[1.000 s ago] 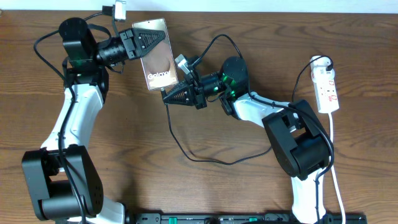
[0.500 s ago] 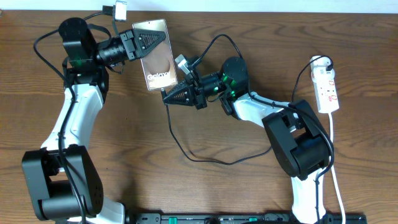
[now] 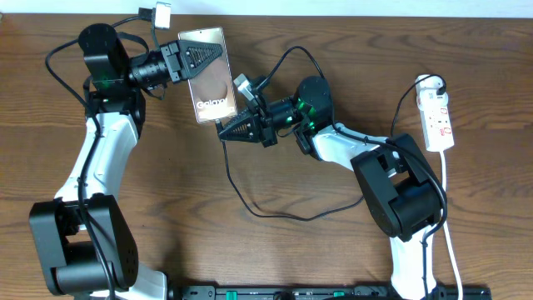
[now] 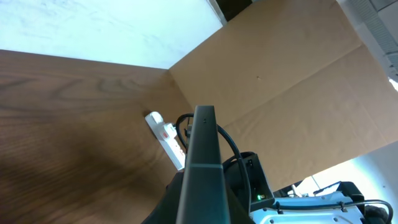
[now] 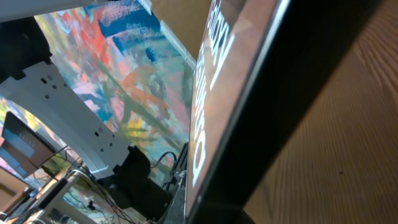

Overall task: Plug charger to phone and switch on socket
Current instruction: 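Align the connector with the phone's bottom port held by the left gripper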

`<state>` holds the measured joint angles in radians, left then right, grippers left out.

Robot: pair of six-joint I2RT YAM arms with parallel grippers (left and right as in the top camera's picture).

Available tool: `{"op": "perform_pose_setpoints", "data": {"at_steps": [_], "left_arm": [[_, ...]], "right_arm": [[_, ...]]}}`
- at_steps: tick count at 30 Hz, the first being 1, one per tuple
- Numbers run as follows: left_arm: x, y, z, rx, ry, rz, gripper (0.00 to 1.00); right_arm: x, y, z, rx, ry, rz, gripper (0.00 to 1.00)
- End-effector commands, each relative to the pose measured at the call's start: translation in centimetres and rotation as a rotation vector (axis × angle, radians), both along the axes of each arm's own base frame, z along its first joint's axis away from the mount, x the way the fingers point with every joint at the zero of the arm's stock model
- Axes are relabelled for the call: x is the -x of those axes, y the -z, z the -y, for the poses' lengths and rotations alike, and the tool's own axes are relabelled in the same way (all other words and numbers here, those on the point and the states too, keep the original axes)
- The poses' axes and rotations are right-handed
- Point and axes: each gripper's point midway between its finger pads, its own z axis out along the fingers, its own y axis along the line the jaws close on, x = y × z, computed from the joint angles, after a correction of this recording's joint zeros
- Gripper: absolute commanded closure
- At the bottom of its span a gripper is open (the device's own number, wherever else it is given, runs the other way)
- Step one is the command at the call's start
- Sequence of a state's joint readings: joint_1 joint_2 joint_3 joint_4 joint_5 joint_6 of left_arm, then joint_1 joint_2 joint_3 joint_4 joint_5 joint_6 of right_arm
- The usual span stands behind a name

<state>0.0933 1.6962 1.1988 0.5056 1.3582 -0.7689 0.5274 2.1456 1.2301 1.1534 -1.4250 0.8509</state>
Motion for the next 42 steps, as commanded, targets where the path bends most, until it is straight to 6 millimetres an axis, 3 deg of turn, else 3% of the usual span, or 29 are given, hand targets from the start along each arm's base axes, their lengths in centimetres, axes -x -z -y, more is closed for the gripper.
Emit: {"op": "perform_pose_setpoints", "data": {"at_steps": [1, 42], "left_arm": [[0.91, -0.91, 0.22, -0.002, 0.037, 0.036, 0.93], [1.02, -1.0, 0.27, -0.004, 0.045, 0.048, 0.93]], "right_arm": [[-0.62, -0.96, 0.22, -0.025, 0.016, 0.047, 0.99], [-1.49, -1.63, -0.1, -0.04, 0.075, 0.023, 0.99]]}}
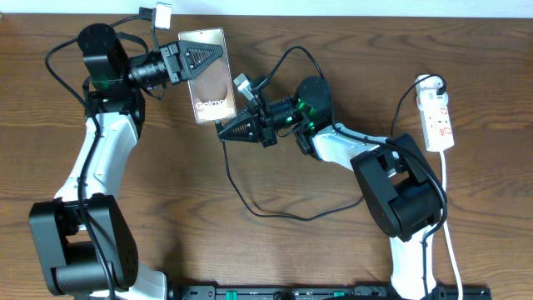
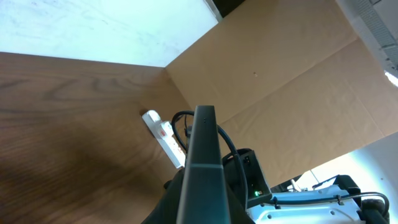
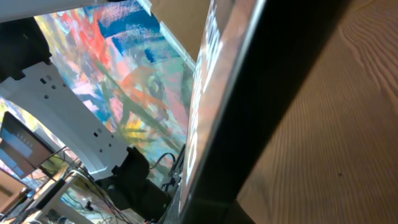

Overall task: Plug charger to phone and switch on socket
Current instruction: 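Align the connector with the phone's bottom port held by the left gripper, then push the connector into the phone's charging port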

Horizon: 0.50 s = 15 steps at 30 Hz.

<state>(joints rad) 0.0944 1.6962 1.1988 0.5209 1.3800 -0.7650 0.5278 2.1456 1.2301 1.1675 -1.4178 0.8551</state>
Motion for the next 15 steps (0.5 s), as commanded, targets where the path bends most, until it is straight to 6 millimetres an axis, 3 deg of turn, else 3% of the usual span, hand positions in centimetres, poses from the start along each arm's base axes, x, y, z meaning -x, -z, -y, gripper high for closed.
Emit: {"op": "perform_pose_setpoints", "data": {"at_steps": [1, 15], "left_arm": [[0.69, -0.8, 0.19, -0.003, 0.024, 0.029, 0.92], [0.15, -0.78, 0.07, -0.007, -0.009, 0.036, 0.92]], "right_arm": [[-1.45, -1.6, -0.06, -0.037, 0.071, 0.014, 0.99], [-2.0, -2.36, -0.16, -0.056, 0.11, -0.006, 0.99]]}}
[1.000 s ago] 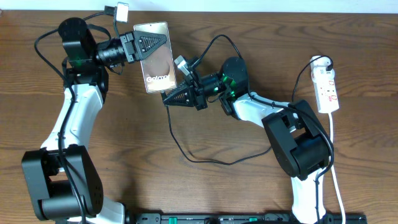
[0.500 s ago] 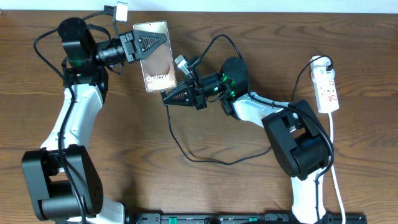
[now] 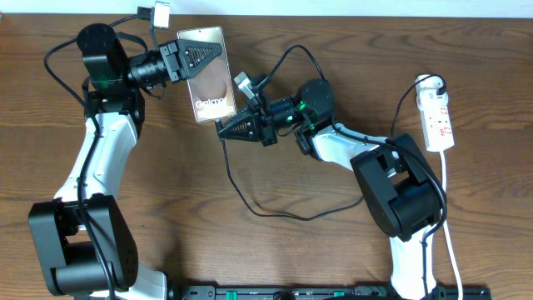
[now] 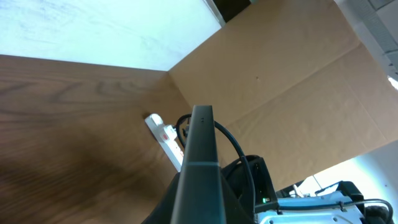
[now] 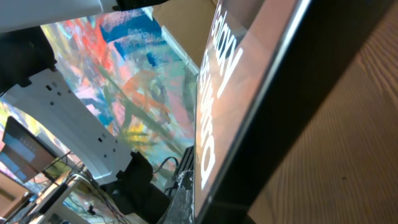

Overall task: Plug charger to phone and switch on socket
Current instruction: 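Push the connector into the phone's charging port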

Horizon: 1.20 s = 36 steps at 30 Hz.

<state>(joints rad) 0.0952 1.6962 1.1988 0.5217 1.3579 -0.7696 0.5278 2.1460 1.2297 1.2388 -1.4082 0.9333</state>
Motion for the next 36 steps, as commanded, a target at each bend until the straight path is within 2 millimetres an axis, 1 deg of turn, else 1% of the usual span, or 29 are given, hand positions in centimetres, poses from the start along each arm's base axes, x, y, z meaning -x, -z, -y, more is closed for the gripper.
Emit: {"op": "perform_pose_setpoints", "data": {"at_steps": [1, 4, 10, 19, 25, 36], "left_arm": [[0.4, -0.8, 0.3, -0.008, 0.007, 0.039, 0.93], [0.2, -0.8, 0.4, -0.009, -0.004, 0.04, 0.92], [0.6, -0.9, 1.3, -0.015, 0.026, 0.063, 0.92], [1.8, -0.9, 1.6, -0.017, 0.097, 0.085, 0.92], [2.8, -0.9, 1.9, -0.02, 0.158, 0.109, 0.92], [3.0, -0.9, 1.9, -0.02, 0.172, 0.116, 0.92]], "right_arm": [[-2.1, -1.7, -0.2, -0.047, 0.108, 0.006, 0.99], [-2.3, -1.8, -0.3, -0.051, 0.123, -0.001, 0.99], [-2.4, -1.8, -0.3, -0.052, 0.127, -0.001, 0.99], [-3.2, -1.8, 0.4, -0.053, 0.147, 0.001, 0.99], [-3.2, -2.0, 0.5, -0.06, 0.148, 0.013, 0.99], [-3.6, -2.2, 0.5, -0.073, 0.172, 0.017, 0.99]]}}
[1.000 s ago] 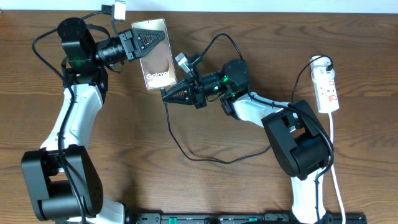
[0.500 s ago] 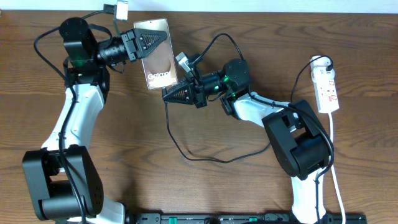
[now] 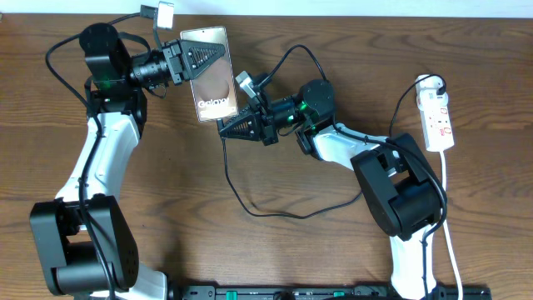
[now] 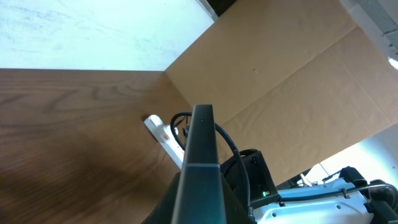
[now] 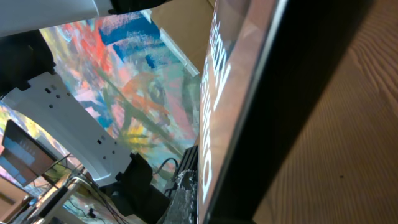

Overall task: Plug charger to phone and switch on socket
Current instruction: 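Push the connector into the phone's charging port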

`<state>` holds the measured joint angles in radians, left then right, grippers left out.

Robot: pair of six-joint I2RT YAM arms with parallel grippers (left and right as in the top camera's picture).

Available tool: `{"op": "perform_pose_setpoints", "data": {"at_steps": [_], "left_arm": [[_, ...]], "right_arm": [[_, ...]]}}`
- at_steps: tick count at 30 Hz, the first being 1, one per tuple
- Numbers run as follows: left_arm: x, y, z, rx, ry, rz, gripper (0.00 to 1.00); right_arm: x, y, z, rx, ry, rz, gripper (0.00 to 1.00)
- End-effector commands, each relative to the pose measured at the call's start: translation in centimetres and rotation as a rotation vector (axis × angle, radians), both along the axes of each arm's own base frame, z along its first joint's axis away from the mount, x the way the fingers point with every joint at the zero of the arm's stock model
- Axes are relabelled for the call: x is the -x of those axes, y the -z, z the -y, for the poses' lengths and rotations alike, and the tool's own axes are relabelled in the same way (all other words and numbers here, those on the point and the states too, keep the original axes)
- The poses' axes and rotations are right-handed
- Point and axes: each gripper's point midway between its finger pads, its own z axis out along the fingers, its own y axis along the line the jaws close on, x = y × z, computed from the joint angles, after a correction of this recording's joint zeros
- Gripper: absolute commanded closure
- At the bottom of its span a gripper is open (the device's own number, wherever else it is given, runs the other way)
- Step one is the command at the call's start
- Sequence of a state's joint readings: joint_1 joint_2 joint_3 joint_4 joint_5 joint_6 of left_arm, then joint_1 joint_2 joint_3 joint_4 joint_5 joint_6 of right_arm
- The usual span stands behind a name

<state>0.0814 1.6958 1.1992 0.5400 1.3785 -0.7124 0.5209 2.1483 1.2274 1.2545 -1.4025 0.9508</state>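
Note:
The phone, its screen lit with "Galaxy", is held up off the wooden table by my left gripper, which is shut on its upper part. In the left wrist view the phone stands edge-on between the fingers. My right gripper is at the phone's lower edge, shut on the charger plug, which its fingers hide. In the right wrist view the phone's dark edge fills the frame. The black charger cable trails from that gripper across the table. The white socket strip lies at the far right.
A brown cardboard wall stands behind the table. The cable loops over the table's middle toward the right arm's base. A white cable runs from the strip to the front edge. A small white adapter hangs by the left arm.
The left gripper and the phone have shifted slightly to the right. The right gripper stays at the phone's lower edge, and the edge shows at a slightly steeper angle in its view.
At every earlier moment my left gripper held the phone raised and my right gripper held the plug at its lower edge. Between them only the phone's tilt and the plug's angle changed a little, and the two stand the same way now.

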Motion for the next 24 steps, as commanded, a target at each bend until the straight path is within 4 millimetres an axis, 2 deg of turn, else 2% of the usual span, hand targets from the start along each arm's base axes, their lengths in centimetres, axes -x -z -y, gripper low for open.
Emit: {"op": "perform_pose_setpoints", "data": {"at_steps": [1, 24], "left_arm": [[2.5, -0.7, 1.2, -0.005, 0.137, 0.042, 0.92], [2.9, -0.7, 1.3, -0.014, 0.157, 0.082, 0.93]], "right_arm": [[-3.3, -2.3, 0.3, -0.075, 0.162, 0.029, 0.99], [-3.9, -3.8, 0.1, -0.112, 0.184, 0.068, 0.99]]}}
